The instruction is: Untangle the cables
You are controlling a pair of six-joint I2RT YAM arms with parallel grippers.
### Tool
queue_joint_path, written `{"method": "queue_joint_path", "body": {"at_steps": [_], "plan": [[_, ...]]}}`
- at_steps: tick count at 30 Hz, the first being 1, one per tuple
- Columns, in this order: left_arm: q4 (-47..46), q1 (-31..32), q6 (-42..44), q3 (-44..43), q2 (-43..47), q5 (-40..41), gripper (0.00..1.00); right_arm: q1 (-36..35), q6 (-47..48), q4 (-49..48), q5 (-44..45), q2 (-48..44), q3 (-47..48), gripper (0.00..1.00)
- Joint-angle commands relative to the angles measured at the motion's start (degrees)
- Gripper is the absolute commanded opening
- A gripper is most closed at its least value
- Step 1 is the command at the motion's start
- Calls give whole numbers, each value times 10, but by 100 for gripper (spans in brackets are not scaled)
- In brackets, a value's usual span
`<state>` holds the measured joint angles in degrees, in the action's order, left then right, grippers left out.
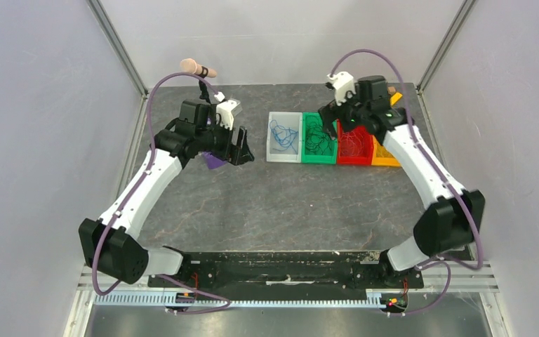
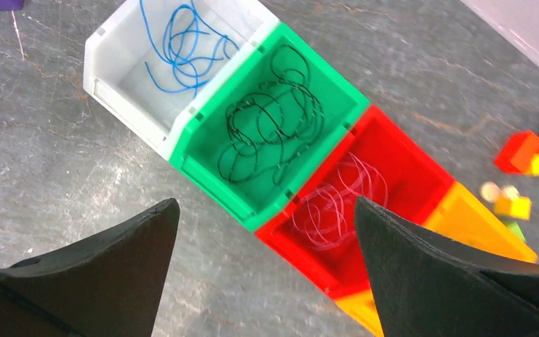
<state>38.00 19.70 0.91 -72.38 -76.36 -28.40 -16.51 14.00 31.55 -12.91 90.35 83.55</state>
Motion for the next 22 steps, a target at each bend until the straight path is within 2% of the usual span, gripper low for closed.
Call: {"method": "queue_joint_path", "body": {"at_steps": [1, 4, 7, 11, 14, 17, 22], "plan": [[56, -2, 19, -33, 13, 57, 84, 48, -23, 20, -48, -101, -58, 98], [89, -3, 23, -38, 39, 117, 87, 87, -43, 7, -56, -176, -136, 98], [139, -17, 32, -24, 55, 130, 89, 120, -65, -12, -59, -253, -228, 98], [161, -53, 3, 45, 90, 142, 90, 144, -95, -39, -53, -331, -357, 98], [159, -78, -2, 80, 121, 183, 90, 145, -109, -68, -37, -371, -431, 98], [152, -101, -3, 101, 150, 210, 90, 145, -118, -82, -38, -384, -459, 98], [156, -107, -3, 111, 154, 231, 90, 145, -119, -84, -49, -376, -449, 98]]}}
